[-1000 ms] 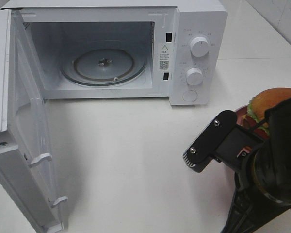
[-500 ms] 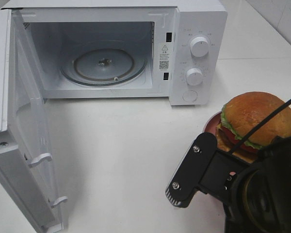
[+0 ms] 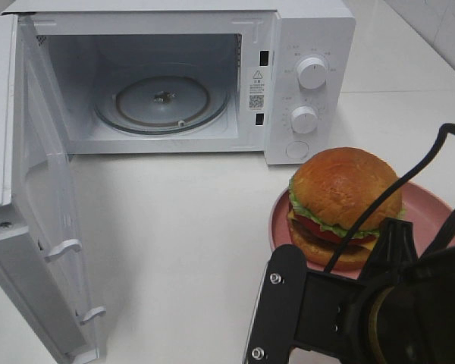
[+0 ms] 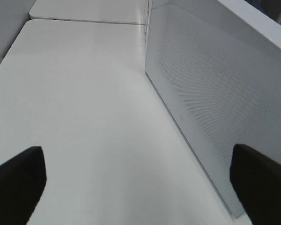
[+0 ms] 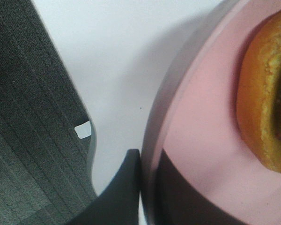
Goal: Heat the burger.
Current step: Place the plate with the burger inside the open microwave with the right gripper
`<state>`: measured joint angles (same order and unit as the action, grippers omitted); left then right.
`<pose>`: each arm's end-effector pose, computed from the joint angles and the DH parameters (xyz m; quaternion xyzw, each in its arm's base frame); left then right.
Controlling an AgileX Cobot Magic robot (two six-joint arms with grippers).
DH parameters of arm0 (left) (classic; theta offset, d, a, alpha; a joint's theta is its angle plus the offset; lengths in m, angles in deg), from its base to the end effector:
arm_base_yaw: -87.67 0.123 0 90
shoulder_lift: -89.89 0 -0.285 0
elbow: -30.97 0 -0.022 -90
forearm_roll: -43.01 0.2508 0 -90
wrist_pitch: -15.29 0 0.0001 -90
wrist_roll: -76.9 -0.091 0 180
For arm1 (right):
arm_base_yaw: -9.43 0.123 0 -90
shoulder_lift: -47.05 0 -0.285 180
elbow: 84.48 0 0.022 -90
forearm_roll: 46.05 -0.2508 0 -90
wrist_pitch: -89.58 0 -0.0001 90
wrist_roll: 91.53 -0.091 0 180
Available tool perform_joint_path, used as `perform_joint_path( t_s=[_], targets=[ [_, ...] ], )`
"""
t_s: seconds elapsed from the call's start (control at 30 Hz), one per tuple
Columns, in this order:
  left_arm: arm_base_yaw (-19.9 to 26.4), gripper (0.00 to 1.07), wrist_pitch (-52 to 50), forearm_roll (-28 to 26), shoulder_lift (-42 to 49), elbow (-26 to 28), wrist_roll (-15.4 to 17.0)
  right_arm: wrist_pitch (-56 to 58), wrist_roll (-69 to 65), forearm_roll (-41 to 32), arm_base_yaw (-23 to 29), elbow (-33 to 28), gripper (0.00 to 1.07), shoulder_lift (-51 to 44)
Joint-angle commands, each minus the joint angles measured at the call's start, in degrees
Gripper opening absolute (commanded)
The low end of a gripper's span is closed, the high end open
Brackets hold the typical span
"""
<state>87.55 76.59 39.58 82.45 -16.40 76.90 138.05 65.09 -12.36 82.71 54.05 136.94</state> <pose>-0.0087 -0.0048 0.2824 0.0026 0.8482 -0.0304 0.5288 0.0966 0.1902 0.1764 -0.5776 0.7869 -0.1434 0.1632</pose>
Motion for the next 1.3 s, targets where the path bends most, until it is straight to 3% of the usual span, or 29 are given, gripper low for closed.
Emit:
perform_joint_path(
  t_s=[0.03,0.53,0.83,1.3],
  targets=[
    [0.2,1.0,0.1,-0.5,0.9,-0.1,0.0,-1.4,4.0,4.7,0.2,-0.1,0.0,-0.6],
    [0.2,1.0,0.1,-0.5,0.9,-0.1,0.0,-8.4,9.2,6.6,0.2,-0.1,0.0,-0.6],
    [0.2,1.0,0.1,-0.5,0.9,-0.1,0.0,-10.7,19.0,6.9,-0.1,-0.1,0.0,-0.6],
    [0.2,1.0,0.1,-0.5,0.9,-0.1,0.0,-21.8,35.3,6.9,-12.1,-0.1,0.0,-0.6]
  ],
)
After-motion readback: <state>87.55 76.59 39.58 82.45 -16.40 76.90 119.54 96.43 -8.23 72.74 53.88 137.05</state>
